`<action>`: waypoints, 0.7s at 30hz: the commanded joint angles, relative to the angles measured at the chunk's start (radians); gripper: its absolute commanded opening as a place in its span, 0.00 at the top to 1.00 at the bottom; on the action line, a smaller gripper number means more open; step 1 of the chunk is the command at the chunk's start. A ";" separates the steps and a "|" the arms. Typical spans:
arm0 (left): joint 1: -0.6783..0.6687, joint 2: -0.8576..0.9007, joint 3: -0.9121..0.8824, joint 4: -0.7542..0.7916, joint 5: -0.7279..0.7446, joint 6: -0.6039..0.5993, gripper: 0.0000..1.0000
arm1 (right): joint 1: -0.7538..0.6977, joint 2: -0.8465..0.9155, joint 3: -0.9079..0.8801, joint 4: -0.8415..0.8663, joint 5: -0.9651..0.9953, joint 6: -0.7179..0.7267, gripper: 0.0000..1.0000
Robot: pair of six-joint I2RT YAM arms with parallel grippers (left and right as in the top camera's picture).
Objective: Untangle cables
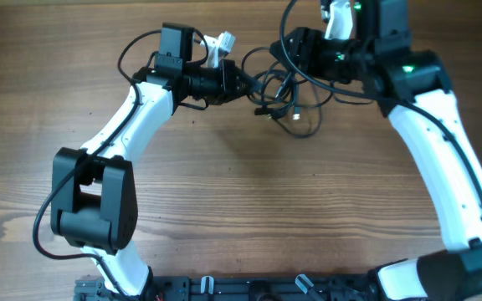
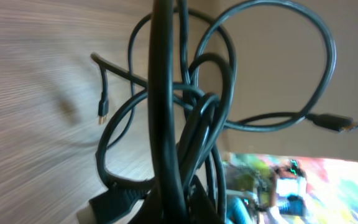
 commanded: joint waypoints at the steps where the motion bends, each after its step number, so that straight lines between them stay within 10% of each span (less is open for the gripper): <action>1: -0.005 -0.002 0.011 -0.064 -0.183 0.035 0.96 | 0.007 0.074 0.012 -0.001 0.142 0.125 0.33; 11: -0.037 -0.002 0.011 -0.073 -0.190 0.087 0.96 | 0.007 0.354 0.011 0.053 0.086 0.152 0.39; 21: -0.052 -0.002 0.011 -0.122 -0.190 0.121 0.96 | -0.007 0.432 0.012 0.153 0.053 0.141 0.96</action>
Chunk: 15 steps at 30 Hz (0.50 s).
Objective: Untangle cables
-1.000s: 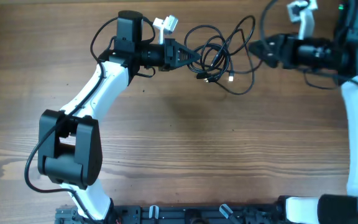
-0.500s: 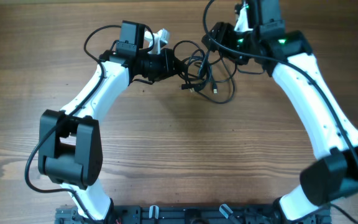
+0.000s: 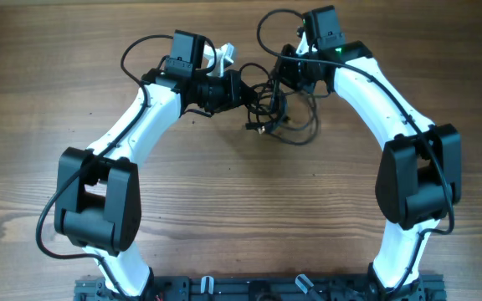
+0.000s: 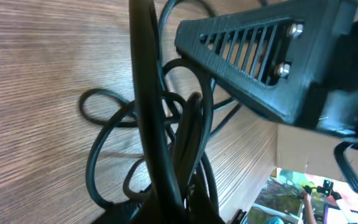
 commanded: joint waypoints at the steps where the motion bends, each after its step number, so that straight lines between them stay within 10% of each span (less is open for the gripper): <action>1: -0.006 -0.003 0.011 -0.029 0.027 0.070 0.96 | -0.024 0.005 0.014 0.011 -0.038 -0.024 0.96; 9: -0.006 -0.003 0.011 -0.112 -0.068 0.103 0.96 | -0.306 -0.158 0.049 0.004 -0.481 -0.069 0.96; 15: -0.006 -0.003 0.011 -0.209 -0.169 0.123 0.96 | -0.288 -0.180 0.049 -0.181 -0.224 -0.222 0.95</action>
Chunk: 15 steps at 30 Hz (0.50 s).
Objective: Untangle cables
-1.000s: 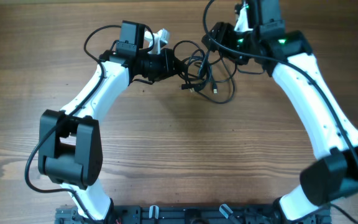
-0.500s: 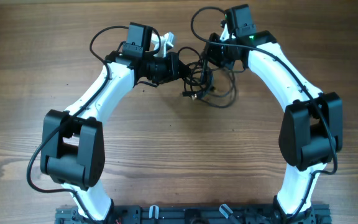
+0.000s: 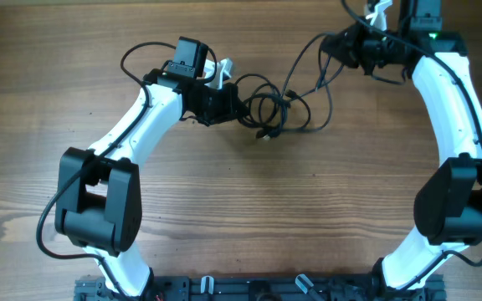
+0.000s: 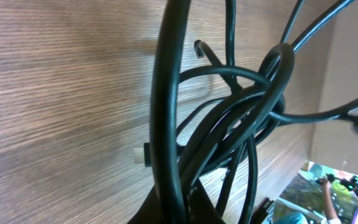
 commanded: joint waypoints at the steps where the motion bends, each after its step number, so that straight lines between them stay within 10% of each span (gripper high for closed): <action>1: 0.000 -0.002 0.010 -0.034 -0.062 0.043 0.96 | 0.026 -0.025 0.023 -0.080 0.266 -0.086 0.95; 15: 0.011 -0.002 0.010 -0.209 -0.331 0.038 0.96 | -0.117 -0.030 0.023 -0.331 0.914 -0.070 0.92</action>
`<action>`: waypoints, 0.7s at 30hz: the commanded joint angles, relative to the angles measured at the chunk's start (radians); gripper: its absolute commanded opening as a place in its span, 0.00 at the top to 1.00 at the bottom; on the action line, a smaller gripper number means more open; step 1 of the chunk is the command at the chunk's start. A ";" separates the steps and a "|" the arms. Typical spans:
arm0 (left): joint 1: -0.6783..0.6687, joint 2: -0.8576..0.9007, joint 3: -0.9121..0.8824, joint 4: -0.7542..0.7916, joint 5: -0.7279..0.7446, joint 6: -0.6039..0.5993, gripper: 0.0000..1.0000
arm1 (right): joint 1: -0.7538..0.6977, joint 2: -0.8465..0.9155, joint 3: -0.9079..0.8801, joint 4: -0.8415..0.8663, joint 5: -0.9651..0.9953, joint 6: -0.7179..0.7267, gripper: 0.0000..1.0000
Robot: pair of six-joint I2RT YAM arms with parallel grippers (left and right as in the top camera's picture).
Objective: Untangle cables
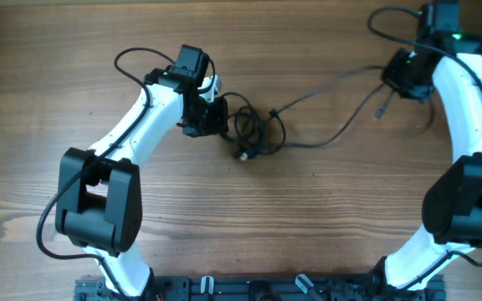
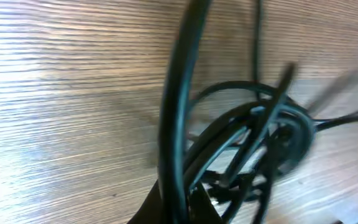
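Observation:
A knot of black cables lies on the wooden table at centre left. My left gripper is at the knot's left edge, shut on a thick black cable that rises between its fingers; the blurred coil sits just beyond. One thin black cable runs taut from the knot up to my right gripper at the far right, which is shut on it. A loose plug end hangs below that gripper.
A white connector shows beside the left wrist. A slack strand curves along the table between the knot and the right arm. The arm bases and a black rail line the near edge.
My right gripper has moved further right and a little nearer, drawing its cable out into a long taut line. The left gripper and the knot have shifted slightly nearer; the knot looks smaller.
Both grippers were close together at the cable knot at the table's far centre, and stayed so at the second moment. Then the right gripper was at the far right top with a strand trailing from the knot. Now the strand is stretched long and the knot is tighter.

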 commanded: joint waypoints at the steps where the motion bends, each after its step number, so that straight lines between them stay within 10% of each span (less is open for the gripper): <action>1: 0.016 -0.003 0.005 -0.003 -0.048 0.016 0.96 | -0.006 -0.030 0.023 -0.004 0.009 -0.110 0.85; 4: 0.016 -0.003 0.005 0.021 -0.032 0.016 0.96 | 0.000 -0.031 0.023 0.014 -0.330 -0.325 0.40; 6: 0.016 -0.010 0.028 0.043 0.077 0.056 0.96 | 0.014 -0.046 0.025 0.008 -0.485 -0.418 0.27; 10: 0.017 -0.081 0.099 0.067 0.272 0.125 0.96 | 0.058 -0.143 0.025 0.013 -0.766 -0.611 0.22; 21: 0.161 -0.266 0.127 0.212 0.761 0.046 0.96 | 0.274 -0.224 0.024 0.113 -0.866 -0.578 0.19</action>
